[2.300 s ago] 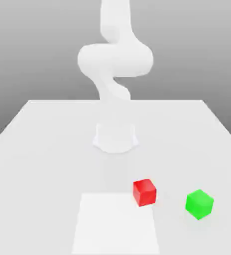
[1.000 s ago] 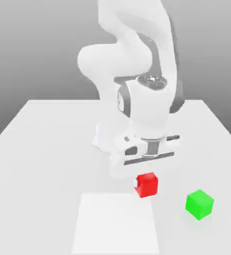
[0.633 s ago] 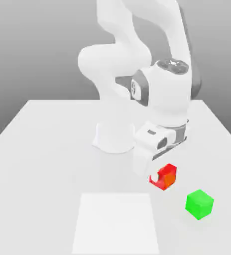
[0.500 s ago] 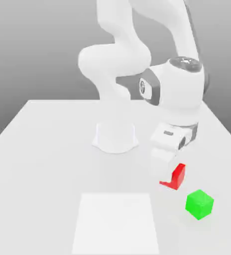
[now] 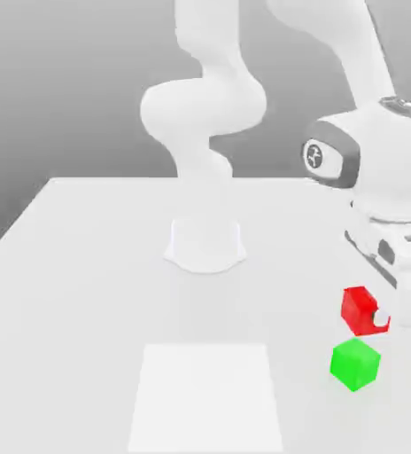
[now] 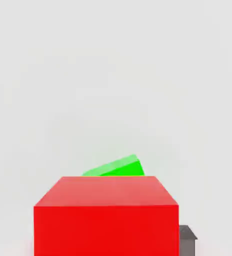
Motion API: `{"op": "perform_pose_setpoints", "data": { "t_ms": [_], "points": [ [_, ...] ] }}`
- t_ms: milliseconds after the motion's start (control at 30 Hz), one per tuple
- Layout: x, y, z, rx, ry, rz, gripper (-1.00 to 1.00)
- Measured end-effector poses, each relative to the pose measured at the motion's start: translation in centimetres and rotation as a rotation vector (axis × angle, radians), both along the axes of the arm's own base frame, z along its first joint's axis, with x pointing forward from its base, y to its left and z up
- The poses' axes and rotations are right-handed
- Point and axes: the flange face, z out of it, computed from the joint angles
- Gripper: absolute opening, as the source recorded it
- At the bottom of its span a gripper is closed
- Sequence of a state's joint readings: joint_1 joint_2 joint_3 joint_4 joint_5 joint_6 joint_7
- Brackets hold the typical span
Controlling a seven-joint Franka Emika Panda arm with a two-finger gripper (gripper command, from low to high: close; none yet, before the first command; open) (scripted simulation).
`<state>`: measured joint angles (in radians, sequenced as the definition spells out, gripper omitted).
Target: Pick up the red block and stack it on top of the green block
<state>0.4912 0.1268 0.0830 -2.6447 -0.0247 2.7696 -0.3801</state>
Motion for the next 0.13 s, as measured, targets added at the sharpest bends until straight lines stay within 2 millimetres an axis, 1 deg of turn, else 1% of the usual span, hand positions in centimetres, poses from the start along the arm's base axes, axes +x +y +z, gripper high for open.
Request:
{"op": "perform_pose_setpoints", "data": {
  "t_ms": [33,67,133],
  "points": [
    [-0.03,-0.07,-1.16,-0.001,0.000,-0.001,-1.00],
    [-0.07,-0.12,-1.78,-0.001,0.000,-0.001,1.00],
    [-0.07,-0.12,-1.78,-0.001,0.000,-0.001,1.00]
  ]
}}
